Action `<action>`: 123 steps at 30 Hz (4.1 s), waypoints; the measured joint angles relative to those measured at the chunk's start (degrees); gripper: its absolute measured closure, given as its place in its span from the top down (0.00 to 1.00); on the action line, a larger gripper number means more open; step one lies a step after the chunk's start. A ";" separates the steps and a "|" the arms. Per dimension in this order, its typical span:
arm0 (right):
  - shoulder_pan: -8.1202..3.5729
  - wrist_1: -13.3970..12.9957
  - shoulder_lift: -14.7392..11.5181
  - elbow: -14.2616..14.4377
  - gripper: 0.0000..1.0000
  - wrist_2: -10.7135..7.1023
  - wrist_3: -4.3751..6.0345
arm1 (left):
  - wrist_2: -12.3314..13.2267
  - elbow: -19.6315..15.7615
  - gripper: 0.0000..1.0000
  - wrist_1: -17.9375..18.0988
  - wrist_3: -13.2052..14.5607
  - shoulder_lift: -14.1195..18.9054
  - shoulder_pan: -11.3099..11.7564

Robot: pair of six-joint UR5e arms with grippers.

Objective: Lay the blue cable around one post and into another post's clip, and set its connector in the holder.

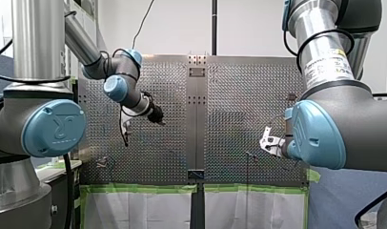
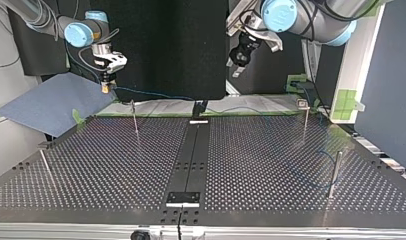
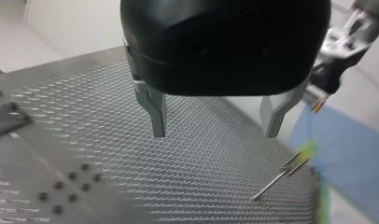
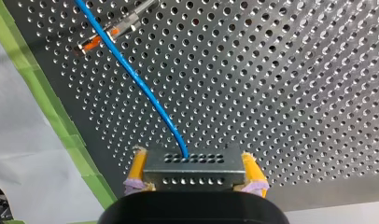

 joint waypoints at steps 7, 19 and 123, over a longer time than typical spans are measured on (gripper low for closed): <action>0.39 -0.13 0.00 0.00 0.00 -0.89 0.00 | 0.31 -3.43 1.00 3.43 -2.54 -3.43 -3.43; 0.85 -0.15 0.00 -0.04 0.00 -1.31 0.00 | 4.48 -4.58 1.00 9.40 -4.90 -9.40 -9.40; 3.08 -0.60 -3.06 -0.13 0.00 -1.84 -2.10 | -17.23 24.60 1.00 31.00 15.33 -51.05 -16.81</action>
